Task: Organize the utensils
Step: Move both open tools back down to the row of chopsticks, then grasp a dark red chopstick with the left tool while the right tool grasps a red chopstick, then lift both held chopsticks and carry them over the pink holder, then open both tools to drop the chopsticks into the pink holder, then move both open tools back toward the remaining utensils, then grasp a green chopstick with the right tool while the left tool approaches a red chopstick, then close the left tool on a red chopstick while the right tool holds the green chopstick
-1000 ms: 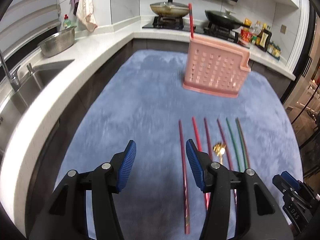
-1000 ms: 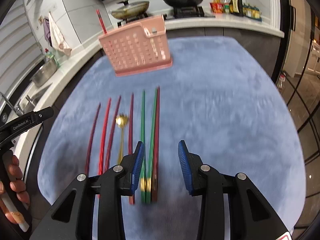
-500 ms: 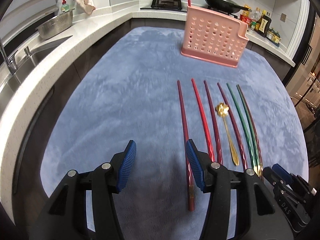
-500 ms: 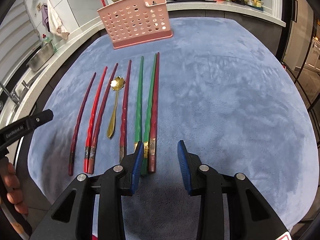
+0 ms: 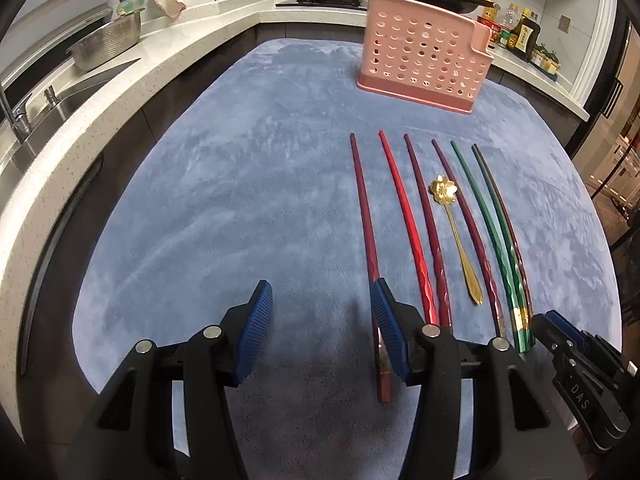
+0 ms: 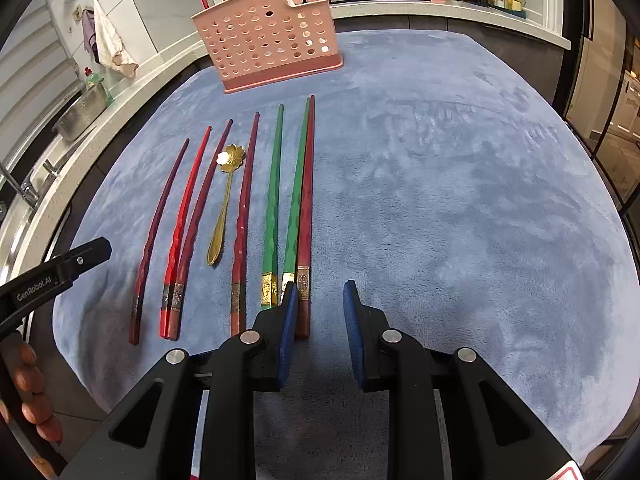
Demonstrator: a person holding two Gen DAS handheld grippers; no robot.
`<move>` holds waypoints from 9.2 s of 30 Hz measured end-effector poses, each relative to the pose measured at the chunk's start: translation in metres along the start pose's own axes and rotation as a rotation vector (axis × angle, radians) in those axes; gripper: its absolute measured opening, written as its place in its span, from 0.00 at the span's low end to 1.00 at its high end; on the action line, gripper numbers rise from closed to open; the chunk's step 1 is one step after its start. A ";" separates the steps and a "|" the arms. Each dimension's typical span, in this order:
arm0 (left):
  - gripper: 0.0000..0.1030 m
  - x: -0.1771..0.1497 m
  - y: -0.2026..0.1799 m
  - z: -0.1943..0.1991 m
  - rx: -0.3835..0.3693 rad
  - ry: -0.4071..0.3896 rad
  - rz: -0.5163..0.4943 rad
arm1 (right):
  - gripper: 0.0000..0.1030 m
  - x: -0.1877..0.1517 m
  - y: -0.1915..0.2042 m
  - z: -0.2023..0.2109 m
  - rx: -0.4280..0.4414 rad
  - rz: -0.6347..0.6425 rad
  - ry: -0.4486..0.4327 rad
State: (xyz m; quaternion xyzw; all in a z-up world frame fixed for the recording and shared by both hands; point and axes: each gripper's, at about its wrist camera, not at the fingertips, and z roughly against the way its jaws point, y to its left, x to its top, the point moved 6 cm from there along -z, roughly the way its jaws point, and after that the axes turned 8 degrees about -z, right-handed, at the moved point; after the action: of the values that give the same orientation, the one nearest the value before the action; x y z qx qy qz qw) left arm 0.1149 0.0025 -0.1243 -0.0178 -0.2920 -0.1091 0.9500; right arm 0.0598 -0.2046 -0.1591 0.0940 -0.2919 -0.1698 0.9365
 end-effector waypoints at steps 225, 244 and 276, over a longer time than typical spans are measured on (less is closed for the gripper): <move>0.45 0.021 -0.021 0.000 0.011 -0.011 -0.021 | 0.25 0.004 0.009 -0.004 0.028 0.008 0.026; 0.53 0.000 -0.044 -0.008 -0.037 0.033 -0.059 | 0.08 -0.001 0.003 -0.004 -0.014 0.022 0.024; 0.41 -0.036 -0.052 -0.020 -0.070 0.094 -0.099 | 0.08 -0.006 -0.003 -0.001 0.020 -0.024 0.037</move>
State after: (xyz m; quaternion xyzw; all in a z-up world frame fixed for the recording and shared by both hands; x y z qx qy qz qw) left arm 0.0859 -0.0428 -0.1625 -0.0316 -0.2436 -0.1667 0.9549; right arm 0.0549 -0.2046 -0.1636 0.1101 -0.2749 -0.1762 0.9388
